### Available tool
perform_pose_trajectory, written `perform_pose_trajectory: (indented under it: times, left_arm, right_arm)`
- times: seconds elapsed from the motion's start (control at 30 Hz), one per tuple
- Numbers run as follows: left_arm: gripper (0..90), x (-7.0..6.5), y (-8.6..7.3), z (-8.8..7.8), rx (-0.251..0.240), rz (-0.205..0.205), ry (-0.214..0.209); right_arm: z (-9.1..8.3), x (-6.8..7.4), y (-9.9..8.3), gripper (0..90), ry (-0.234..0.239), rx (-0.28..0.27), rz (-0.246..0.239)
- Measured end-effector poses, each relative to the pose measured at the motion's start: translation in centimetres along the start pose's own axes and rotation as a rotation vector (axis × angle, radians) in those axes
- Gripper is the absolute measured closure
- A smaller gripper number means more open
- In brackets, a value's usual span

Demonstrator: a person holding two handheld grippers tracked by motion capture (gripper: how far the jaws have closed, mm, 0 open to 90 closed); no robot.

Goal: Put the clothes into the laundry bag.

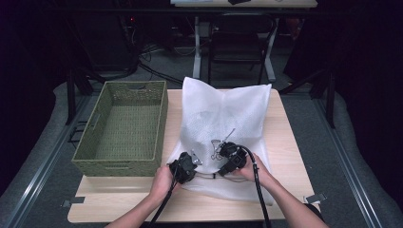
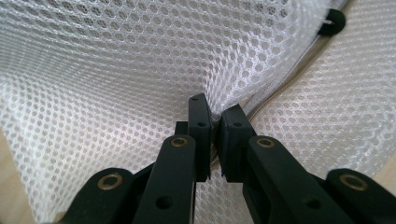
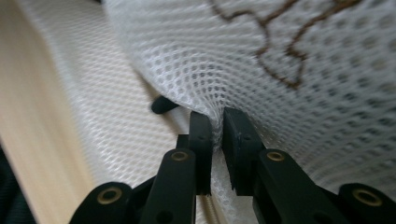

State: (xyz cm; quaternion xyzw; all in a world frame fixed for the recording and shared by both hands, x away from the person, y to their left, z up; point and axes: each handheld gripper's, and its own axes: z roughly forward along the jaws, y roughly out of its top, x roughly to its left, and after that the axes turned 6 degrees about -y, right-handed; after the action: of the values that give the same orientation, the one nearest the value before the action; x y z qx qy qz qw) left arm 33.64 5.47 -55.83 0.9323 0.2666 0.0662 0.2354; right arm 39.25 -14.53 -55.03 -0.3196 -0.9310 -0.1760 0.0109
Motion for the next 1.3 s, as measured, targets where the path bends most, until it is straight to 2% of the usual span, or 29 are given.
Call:
perform_pose_trajectory:
  times: [0.1, 0.2, 0.3, 0.47, 0.5, 0.67, 0.77, 0.8, 0.93, 0.97, 1.03, 1.17, 1.3]
  left_arm:
    - [84.9, -0.3, 0.0, 0.1, 0.002, 0.011, 0.011]
    - [82.7, 0.6, -0.1, 0.0, -0.025, -0.035, -0.035]
    - [72.8, 1.3, -0.5, -0.3, -0.054, -0.073, -0.076]
    - [59.6, 2.1, -0.9, -0.9, -0.089, -0.131, -0.124]
    - [59.7, 2.2, -1.0, -1.1, -0.087, -0.127, -0.125]
    - [52.7, 2.2, -0.9, -1.5, -0.088, -0.123, -0.100]
    - [47.2, 2.1, -0.8, -1.7, -0.090, -0.119, -0.079]
    - [47.1, 2.0, -0.8, -1.8, -0.100, -0.120, -0.084]
    - [38.9, 1.6, -0.8, -2.5, -0.124, -0.114, -0.056]
    - [37.1, 1.5, -0.8, -2.8, -0.130, -0.107, -0.055]
    - [34.4, 1.3, -0.7, -3.4, -0.148, -0.103, -0.047]
    - [22.3, 0.5, -0.6, -4.9, -0.184, -0.069, -0.038]
    - [17.6, -0.1, -0.7, -6.8, -0.228, -0.040, -0.010]
  right_arm:
    - [0.0, -0.3, -0.2, 81.8, 0.016, 0.006, 0.000]
    - [0.0, -0.1, -0.2, 77.8, 0.027, 0.022, -0.017]
    - [-0.3, 0.1, -0.2, 70.0, 0.031, 0.032, -0.020]
    - [-1.1, 0.0, -0.3, 59.2, 0.088, 0.045, -0.027]
    - [-1.3, 0.0, -0.4, 57.2, 0.098, 0.048, -0.014]
    - [-2.0, -0.5, -0.5, 53.2, 0.124, 0.036, -0.025]
    - [-2.6, -0.5, -0.5, 51.2, 0.123, 0.013, -0.023]
    - [-2.8, -0.3, -0.5, 50.2, 0.123, 0.015, -0.022]
    - [-3.9, 0.1, -0.6, 41.5, 0.106, -0.018, -0.054]
    - [-4.2, 0.3, -0.7, 38.5, 0.096, -0.025, -0.048]
    - [-4.8, 0.8, -1.0, 28.9, 0.074, -0.042, -0.060]
    - [-6.2, 1.7, -2.2, 14.5, -0.014, -0.107, -0.038]
    - [-7.6, 2.3, -3.8, 10.5, -0.074, -0.185, -0.007]
